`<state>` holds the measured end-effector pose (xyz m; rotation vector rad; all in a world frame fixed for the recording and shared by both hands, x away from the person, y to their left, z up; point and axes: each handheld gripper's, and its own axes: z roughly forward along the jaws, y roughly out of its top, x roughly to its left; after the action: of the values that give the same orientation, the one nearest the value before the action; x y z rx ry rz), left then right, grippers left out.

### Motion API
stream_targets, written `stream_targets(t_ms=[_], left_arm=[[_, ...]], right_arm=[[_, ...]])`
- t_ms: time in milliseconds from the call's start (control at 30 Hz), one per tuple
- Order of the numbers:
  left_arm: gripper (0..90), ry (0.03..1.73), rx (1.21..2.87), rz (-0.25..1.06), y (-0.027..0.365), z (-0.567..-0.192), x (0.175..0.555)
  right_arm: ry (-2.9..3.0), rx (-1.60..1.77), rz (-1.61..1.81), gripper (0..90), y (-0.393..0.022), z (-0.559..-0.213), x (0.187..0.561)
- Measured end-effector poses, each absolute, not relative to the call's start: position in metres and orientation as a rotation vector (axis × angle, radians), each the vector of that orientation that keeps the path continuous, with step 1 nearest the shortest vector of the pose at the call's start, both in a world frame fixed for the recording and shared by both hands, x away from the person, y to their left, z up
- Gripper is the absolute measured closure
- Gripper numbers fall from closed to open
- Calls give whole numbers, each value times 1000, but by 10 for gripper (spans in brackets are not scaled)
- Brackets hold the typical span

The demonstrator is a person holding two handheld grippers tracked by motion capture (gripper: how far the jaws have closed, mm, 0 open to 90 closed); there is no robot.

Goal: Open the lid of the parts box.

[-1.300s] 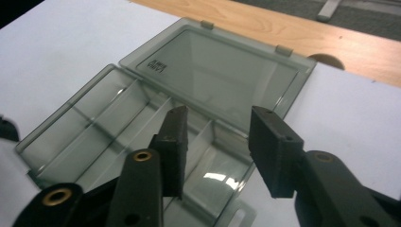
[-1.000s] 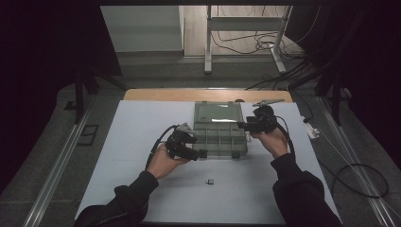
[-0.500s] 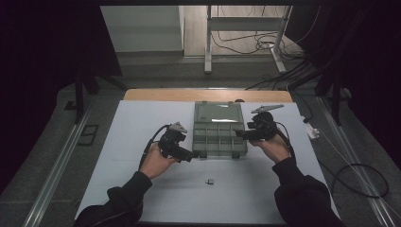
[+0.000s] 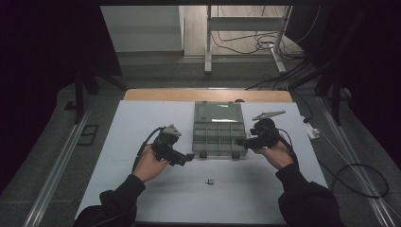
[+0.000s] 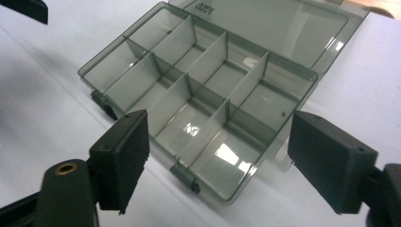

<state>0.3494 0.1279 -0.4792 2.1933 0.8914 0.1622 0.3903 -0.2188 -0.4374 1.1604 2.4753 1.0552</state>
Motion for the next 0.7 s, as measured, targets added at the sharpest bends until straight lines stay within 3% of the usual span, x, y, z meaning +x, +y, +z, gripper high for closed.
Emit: stream_targets(t_ms=[367,433,700], left_arm=[[0,894,2191,221,148,-477,333],[0,900,2185,231,153,-476,329],[0,928,2162,248,167,-475,315]], right_arm=[[2508,1162,1078,129,-226,-439,376],[2516,1154,1085,75,-228,-440,370],[2515,1145,1087,7,-235,-443,357]])
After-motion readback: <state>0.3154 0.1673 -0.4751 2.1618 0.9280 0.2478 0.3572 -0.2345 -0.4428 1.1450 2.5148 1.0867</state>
